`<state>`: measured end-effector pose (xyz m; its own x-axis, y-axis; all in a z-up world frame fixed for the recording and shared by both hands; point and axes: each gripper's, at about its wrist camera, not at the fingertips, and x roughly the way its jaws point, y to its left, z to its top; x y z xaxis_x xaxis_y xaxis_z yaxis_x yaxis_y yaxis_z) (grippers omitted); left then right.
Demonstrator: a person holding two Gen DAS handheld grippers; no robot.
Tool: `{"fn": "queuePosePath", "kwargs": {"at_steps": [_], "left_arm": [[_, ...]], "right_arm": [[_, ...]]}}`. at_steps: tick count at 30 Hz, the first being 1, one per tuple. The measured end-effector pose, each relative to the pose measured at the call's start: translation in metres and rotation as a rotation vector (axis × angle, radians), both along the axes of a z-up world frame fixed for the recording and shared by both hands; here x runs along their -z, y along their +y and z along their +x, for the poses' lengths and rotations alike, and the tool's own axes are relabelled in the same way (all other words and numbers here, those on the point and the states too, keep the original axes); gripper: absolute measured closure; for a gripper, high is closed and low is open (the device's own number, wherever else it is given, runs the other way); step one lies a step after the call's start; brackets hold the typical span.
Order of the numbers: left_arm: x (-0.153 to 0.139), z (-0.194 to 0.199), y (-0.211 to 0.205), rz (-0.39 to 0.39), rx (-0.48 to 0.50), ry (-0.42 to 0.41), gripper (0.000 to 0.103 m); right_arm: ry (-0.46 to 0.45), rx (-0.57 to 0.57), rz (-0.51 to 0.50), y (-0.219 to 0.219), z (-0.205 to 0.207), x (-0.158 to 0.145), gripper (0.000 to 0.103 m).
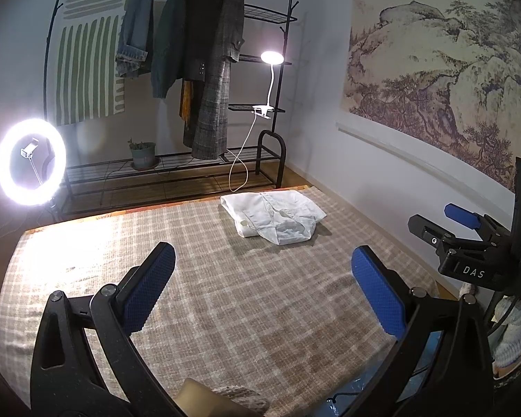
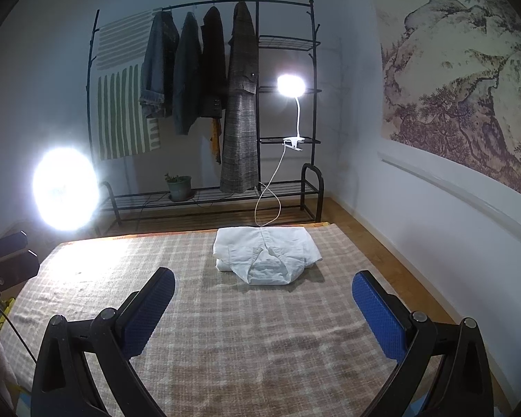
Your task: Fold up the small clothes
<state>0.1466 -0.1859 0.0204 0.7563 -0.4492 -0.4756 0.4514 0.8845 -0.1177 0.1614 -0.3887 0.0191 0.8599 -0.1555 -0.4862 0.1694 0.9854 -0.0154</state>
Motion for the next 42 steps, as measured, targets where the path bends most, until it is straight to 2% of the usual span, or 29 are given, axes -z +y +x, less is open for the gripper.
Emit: {"fn": "queuePosePath", "kwargs": {"at_steps": [34,42], "left_arm": [[-0.007,0.005,-0.002,0.006,-0.008,-0.013,0.000],[0.000,0.008,-0.003,0.009,-0.012,-0.031,0.000]], "right_arm": [[0.013,-0.037,0.000,0.001,0.009,0.005,0.000],[0.021,-0.045,-0.002,0.000,0.013,0.008,0.000]]}}
